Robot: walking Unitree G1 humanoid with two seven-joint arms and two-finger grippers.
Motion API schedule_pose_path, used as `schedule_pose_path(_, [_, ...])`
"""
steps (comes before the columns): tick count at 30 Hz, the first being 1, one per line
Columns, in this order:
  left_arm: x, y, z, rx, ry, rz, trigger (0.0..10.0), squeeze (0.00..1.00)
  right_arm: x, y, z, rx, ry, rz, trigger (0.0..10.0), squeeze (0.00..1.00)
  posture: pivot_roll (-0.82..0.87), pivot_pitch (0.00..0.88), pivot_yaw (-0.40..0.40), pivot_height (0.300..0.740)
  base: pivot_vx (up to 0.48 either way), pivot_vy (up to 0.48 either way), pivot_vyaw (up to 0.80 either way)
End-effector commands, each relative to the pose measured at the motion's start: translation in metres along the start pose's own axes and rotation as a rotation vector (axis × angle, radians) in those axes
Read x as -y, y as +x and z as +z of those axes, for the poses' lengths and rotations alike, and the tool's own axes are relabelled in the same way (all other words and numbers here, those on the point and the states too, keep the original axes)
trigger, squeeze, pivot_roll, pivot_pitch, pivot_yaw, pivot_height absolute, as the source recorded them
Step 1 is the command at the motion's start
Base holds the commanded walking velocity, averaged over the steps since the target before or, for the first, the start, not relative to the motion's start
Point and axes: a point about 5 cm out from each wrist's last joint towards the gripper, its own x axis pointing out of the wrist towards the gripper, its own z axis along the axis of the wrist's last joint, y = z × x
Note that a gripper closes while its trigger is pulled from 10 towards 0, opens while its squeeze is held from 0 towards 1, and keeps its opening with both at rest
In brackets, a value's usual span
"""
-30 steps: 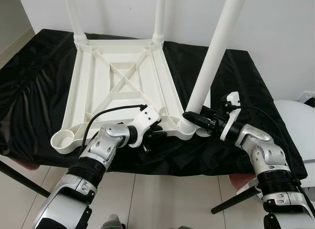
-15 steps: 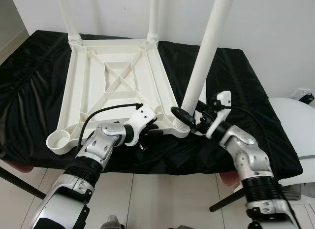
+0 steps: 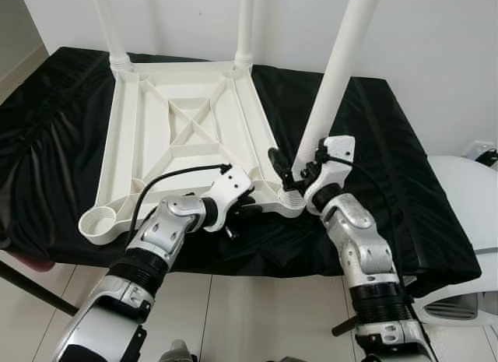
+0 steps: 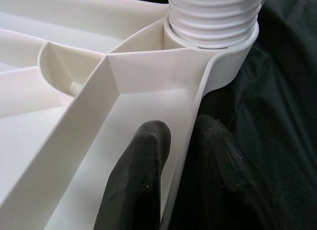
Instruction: Building children table
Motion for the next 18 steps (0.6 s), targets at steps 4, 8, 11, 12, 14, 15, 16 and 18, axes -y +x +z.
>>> schedule_pose_path(4, [0.002,0.002,0.009,0.028,0.032,0.002,10.0,0.00,-0.003,-0.008,-0.012,-0.044,-0.053,-0.171,10.0,0.00,0.02,0.000,-0.058,0.740,0.000,0.000,0.00])
schedule_pose_path(8, [0.003,0.002,0.009,0.028,0.031,-0.001,10.0,0.00,-0.003,-0.011,-0.015,-0.055,-0.059,-0.234,10.0,0.00,0.02,0.000,-0.058,0.740,0.000,0.000,0.00])
schedule_pose_path(11, [0.004,0.003,0.008,0.027,0.032,-0.003,10.0,0.00,-0.002,-0.014,-0.014,-0.052,-0.053,-0.273,10.0,0.00,0.02,0.000,-0.057,0.740,0.000,0.000,0.00])
schedule_pose_path(12, [0.004,0.003,0.008,0.026,0.032,-0.004,10.0,0.00,-0.002,-0.015,-0.014,-0.049,-0.050,-0.279,10.0,0.00,0.02,0.000,-0.058,0.740,0.000,0.000,0.00])
schedule_pose_path(14, [0.004,0.003,0.008,0.026,0.032,-0.005,10.0,0.00,-0.003,-0.015,-0.014,-0.047,-0.050,-0.282,10.0,0.00,0.02,0.000,-0.058,0.740,0.000,0.000,0.00])
schedule_pose_path(15, [0.004,0.003,0.008,0.026,0.033,-0.007,10.0,0.00,-0.005,-0.016,-0.014,-0.044,-0.050,-0.287,10.0,0.00,0.02,0.000,-0.057,0.740,0.000,0.000,0.00])
schedule_pose_path(16, [0.004,0.003,0.008,0.026,0.033,-0.007,10.0,0.00,-0.005,-0.016,-0.014,-0.044,-0.050,-0.287,10.0,0.00,0.02,0.000,-0.057,0.740,0.000,0.000,0.00])
schedule_pose_path(18, [0.004,0.003,0.008,0.025,0.035,-0.008,10.0,0.00,-0.009,-0.017,-0.013,-0.032,-0.041,-0.283,10.0,0.00,0.02,0.000,-0.056,0.740,0.000,0.000,0.00])
